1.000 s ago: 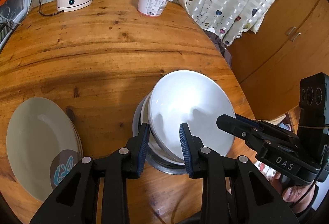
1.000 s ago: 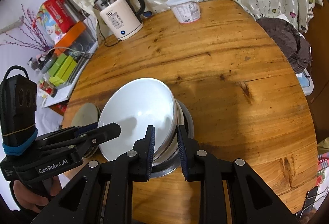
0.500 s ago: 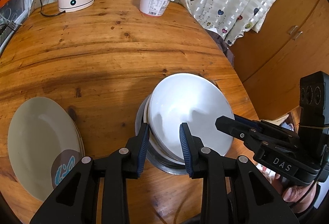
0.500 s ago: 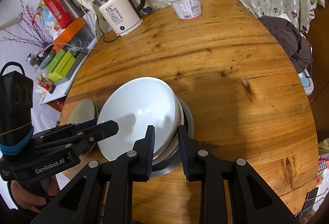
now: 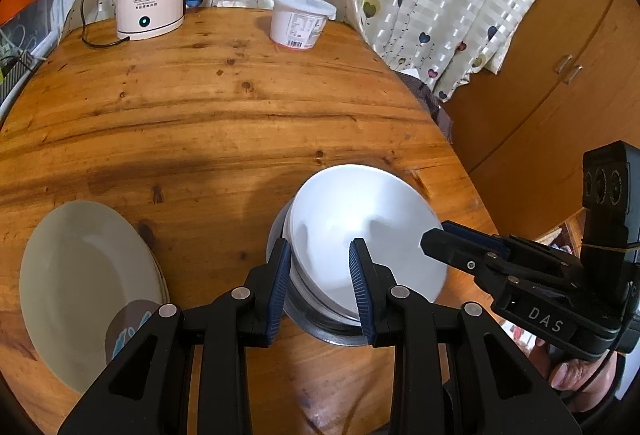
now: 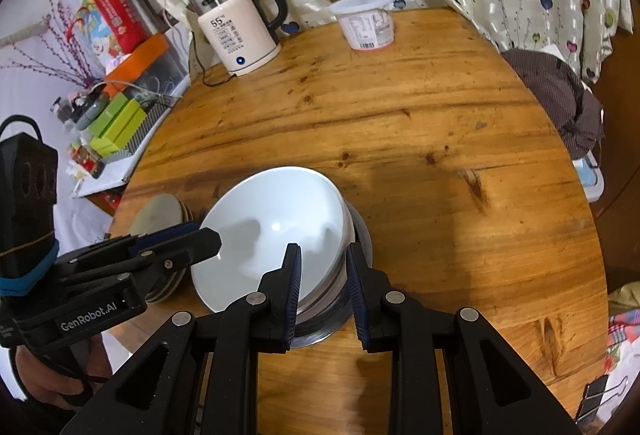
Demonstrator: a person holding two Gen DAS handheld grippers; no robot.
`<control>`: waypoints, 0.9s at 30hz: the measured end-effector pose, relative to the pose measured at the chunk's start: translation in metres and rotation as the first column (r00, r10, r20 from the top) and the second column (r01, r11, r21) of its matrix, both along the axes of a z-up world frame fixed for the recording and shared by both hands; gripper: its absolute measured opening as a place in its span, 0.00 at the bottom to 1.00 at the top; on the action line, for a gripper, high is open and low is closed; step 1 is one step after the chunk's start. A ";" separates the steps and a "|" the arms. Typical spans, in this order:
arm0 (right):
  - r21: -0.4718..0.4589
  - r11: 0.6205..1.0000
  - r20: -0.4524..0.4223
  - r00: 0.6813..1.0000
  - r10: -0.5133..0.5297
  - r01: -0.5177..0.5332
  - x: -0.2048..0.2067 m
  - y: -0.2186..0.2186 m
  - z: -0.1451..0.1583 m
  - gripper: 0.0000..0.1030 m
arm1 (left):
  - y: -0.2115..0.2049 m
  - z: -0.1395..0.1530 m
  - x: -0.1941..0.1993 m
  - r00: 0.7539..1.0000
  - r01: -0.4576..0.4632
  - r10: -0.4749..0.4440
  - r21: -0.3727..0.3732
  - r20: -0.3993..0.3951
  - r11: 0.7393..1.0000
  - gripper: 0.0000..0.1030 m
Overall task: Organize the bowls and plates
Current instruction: 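Set the blue-striped bowl into the steel bowl and open both grippers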
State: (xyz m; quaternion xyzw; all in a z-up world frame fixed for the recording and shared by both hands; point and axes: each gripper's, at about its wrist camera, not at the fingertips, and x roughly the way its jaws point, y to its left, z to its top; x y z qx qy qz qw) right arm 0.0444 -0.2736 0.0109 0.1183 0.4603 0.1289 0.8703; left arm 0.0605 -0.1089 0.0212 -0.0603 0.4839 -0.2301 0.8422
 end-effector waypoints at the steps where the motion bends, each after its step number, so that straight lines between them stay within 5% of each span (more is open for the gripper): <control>1: -0.004 1.000 0.002 1.000 0.002 -0.002 0.000 0.000 0.000 0.23 | 0.000 0.000 0.000 1.000 0.000 0.000 0.002 0.003 1.000 0.30; 27: -0.056 0.998 0.064 0.998 0.014 -0.010 -0.006 0.001 -0.006 0.19 | -0.007 0.001 -0.011 0.993 0.008 -0.012 0.033 0.118 0.999 0.30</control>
